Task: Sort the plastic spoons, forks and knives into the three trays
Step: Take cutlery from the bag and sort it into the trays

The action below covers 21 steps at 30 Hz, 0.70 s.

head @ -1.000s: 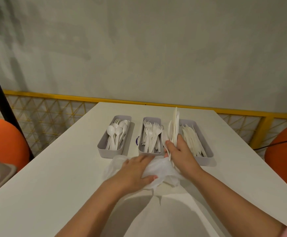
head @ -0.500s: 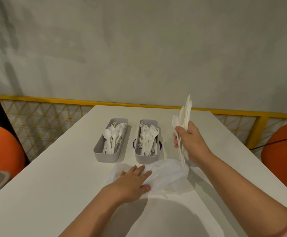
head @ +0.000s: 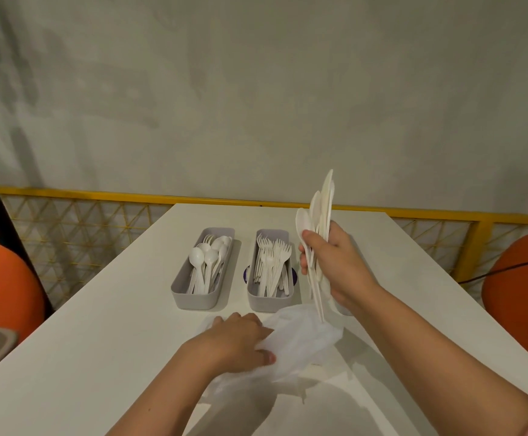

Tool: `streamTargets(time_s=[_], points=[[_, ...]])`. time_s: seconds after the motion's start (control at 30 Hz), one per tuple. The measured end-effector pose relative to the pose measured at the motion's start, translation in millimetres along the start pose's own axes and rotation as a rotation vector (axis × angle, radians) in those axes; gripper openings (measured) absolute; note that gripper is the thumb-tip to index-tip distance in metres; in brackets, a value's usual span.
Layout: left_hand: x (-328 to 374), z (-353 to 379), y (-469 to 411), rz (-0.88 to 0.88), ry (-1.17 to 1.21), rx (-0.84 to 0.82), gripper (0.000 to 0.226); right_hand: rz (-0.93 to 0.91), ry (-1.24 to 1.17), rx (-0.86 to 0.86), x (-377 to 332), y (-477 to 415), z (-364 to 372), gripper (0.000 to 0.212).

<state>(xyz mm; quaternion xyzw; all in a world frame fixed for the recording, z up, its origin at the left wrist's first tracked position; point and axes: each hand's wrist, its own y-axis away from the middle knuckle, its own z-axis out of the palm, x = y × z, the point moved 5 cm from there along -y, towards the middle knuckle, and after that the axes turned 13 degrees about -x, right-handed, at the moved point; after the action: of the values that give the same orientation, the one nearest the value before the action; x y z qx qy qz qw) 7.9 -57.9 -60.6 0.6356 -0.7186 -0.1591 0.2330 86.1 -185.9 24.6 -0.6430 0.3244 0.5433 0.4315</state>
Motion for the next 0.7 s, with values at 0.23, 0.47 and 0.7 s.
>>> streamTargets(time_s=[0.23,0.47,0.7], points=[[17.5,-51.6,19.6,0.369,0.758,0.473,0.029,0.017,0.061,-0.052,9.9,-1.2,11.7,0.027],[15.9,-64.8,10.9,0.31,1.257,0.63,0.031,0.04,0.25,-0.193,22.4,10.0,32.8,0.027],[13.6,-74.0,16.8,0.303,1.457,0.729,0.036,0.033,0.281,-0.264,18.2,9.3,39.0,0.026]])
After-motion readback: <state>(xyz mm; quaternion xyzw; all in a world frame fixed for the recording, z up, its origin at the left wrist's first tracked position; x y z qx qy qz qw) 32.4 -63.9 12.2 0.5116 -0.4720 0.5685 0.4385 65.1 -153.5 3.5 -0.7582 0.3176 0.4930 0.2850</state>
